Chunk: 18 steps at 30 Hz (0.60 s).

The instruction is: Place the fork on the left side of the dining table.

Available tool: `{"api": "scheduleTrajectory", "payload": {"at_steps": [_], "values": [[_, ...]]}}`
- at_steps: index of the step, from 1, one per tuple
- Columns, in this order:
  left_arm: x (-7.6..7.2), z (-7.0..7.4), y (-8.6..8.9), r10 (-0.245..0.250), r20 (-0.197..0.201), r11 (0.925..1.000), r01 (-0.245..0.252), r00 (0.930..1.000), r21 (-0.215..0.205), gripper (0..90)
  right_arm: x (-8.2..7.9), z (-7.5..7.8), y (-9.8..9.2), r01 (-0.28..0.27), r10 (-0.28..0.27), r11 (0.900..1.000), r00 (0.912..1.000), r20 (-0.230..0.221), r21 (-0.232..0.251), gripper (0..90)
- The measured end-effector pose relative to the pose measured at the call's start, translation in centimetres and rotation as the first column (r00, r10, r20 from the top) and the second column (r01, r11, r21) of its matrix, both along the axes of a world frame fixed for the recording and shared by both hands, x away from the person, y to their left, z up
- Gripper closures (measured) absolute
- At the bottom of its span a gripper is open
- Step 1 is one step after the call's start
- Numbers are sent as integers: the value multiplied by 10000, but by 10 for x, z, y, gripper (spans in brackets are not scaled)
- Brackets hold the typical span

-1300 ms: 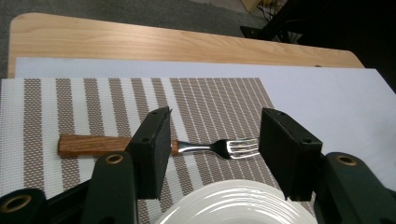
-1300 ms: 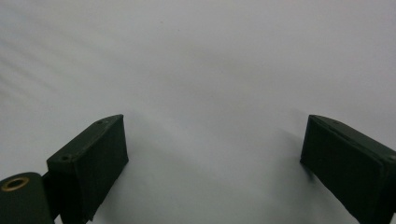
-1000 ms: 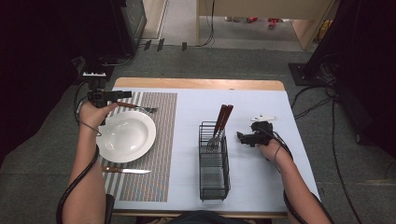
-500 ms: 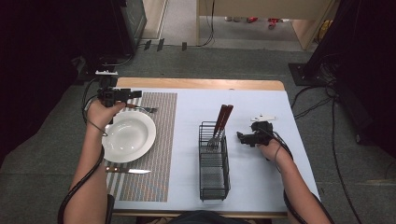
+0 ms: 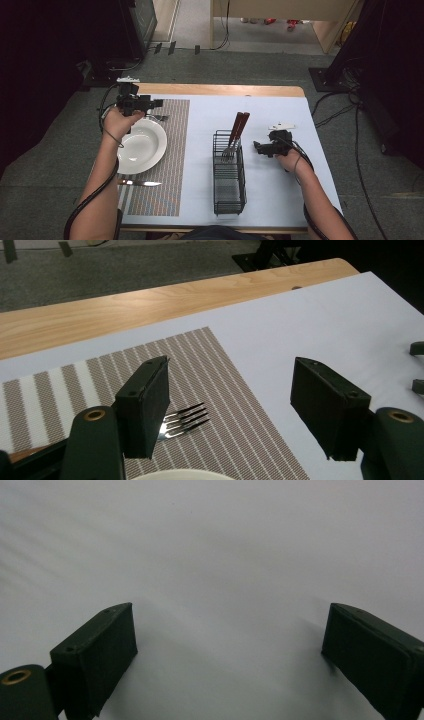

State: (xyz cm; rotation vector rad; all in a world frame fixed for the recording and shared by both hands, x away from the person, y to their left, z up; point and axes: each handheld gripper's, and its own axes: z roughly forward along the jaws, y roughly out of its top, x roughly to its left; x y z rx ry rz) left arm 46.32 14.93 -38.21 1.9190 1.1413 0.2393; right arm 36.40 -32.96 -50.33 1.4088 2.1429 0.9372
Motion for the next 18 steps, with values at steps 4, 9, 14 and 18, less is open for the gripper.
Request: {"api": "scheduleTrajectory", "payload": {"at_steps": [4, 9, 14, 18], "values": [[-3, -3, -16, -394, 192, 9990, 389, 9990, 227, 317, 0, 0, 0, 0, 0, 10000, 10000, 0, -5, 66], [-6, -10, -35, -828, 342, 9955, 811, 9960, 494, 316, 0, 0, 0, -3, 3, 10000, 10000, 6, -10, 66], [-10, -18, -53, -1296, 597, 9882, 1240, 9898, 897, 312, 0, 0, 0, 1, -1, 10000, 10000, 3, -15, 66], [-7, -24, -59, -1467, 576, 9829, 1390, 9875, 1209, 324, 0, 0, 0, 1, -1, 10000, 10000, 0, -14, 66]]}}
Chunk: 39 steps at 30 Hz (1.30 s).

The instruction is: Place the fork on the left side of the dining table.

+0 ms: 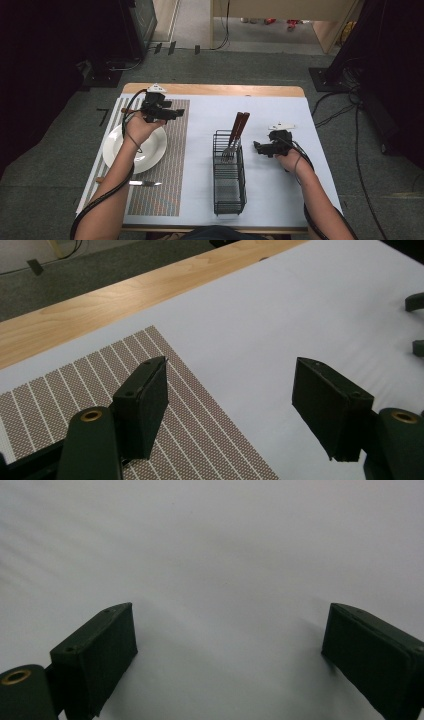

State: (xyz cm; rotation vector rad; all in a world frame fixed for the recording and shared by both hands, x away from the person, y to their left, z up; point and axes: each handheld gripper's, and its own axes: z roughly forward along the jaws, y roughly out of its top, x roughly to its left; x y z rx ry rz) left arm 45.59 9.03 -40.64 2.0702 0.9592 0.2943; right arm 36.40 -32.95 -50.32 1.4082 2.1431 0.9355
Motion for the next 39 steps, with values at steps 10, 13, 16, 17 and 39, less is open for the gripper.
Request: {"api": "scheduleTrajectory", "payload": {"at_steps": [10, 13, 16, 17, 39], "values": [[3, -26, -18, -105, -458, 9981, 133, 9989, 607, 343, 0, 0, 0, -1, 1, 10000, 10000, -15, 2, 65], [-2, -28, -30, -258, -437, 9971, 289, 9987, 707, 336, 0, 0, 0, 1, -1, 10000, 10000, -14, -2, 65], [-7, -30, -41, -237, -516, 9974, 271, 9984, 663, 320, 0, 0, 0, -2, 2, 10000, 10000, -13, -2, 65], [-9, -30, -44, -280, -519, 9974, 314, 9983, 648, 318, 0, 0, 0, 0, 0, 10000, 10000, -13, -5, 65], [-29, -73, -90, -507, -1330, 9886, 686, 9898, 1339, 281, 0, 0, 0, 19, -19, 10000, 10000, 19, -45, 65]]}}
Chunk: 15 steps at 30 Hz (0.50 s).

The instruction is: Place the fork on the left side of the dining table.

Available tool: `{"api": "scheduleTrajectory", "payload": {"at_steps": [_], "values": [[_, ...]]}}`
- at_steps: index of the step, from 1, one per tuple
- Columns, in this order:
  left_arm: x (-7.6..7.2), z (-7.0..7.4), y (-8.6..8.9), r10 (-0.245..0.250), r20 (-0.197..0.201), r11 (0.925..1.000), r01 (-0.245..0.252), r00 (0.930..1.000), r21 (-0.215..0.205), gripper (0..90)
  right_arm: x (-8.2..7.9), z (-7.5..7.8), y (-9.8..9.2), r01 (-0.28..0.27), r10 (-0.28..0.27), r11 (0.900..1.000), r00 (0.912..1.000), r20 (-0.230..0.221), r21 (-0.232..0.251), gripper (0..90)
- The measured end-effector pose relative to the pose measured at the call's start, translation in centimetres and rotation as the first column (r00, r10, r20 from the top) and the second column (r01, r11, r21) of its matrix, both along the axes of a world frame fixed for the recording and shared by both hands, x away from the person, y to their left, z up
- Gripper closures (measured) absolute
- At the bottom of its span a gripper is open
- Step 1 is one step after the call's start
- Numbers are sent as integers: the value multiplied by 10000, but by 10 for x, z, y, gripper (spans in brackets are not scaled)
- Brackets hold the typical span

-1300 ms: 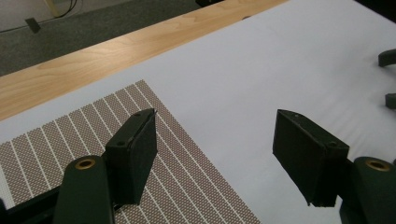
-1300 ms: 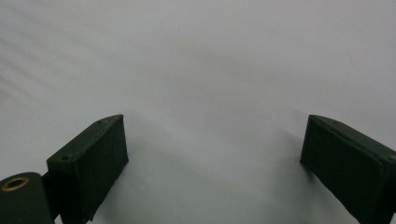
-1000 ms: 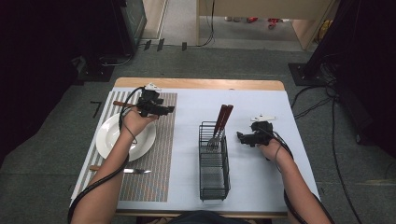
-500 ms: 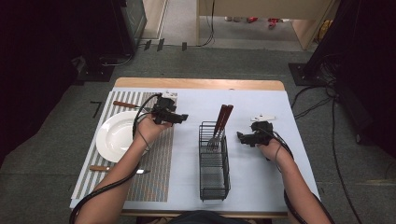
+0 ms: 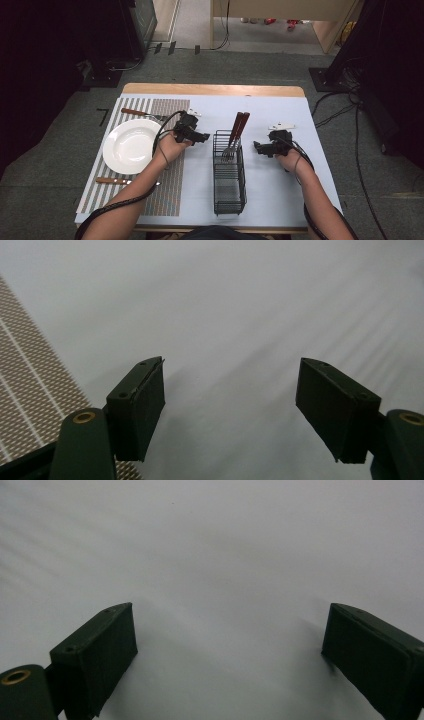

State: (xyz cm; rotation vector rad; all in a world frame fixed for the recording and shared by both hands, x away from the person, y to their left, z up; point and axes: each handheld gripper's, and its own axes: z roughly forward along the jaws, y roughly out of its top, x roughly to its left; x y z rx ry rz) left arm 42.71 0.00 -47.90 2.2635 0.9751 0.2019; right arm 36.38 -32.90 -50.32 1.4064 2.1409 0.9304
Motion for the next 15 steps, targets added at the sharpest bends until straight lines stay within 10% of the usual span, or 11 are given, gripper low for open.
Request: {"api": "scheduleTrajectory", "payload": {"at_steps": [15], "values": [[-3, -5, -4, -467, 233, 9988, 463, 9986, 152, 200, 0, 0, 0, 7, -7, 10000, 10000, -1, 2, 65]]}}
